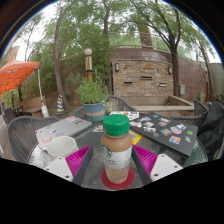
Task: Pour water
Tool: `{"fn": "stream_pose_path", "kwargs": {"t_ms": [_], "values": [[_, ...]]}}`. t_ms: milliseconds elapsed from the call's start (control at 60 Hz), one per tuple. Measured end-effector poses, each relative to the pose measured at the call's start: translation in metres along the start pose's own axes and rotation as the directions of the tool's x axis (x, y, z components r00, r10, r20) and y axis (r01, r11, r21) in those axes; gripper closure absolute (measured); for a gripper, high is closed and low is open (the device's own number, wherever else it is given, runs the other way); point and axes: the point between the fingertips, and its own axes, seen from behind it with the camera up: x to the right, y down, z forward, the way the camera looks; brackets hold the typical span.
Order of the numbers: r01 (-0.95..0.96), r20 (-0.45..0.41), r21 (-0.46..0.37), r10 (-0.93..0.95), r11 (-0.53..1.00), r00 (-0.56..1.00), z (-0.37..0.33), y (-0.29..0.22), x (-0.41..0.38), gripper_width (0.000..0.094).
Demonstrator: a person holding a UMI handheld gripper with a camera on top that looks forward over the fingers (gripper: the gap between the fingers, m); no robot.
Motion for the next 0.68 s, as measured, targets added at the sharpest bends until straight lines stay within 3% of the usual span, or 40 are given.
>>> {"fn": "stream_pose_path", "kwargs": {"t_ms": [267,683], "values": [[-0.043,-0.118,-0.046,0.037,0.998,0.992,-0.088,-0.014,-0.005,0.0103],[-0.137,-0.148,-0.123,0.118,0.983,0.982,-0.311,-0.046,-0.173,0.0103]]}}
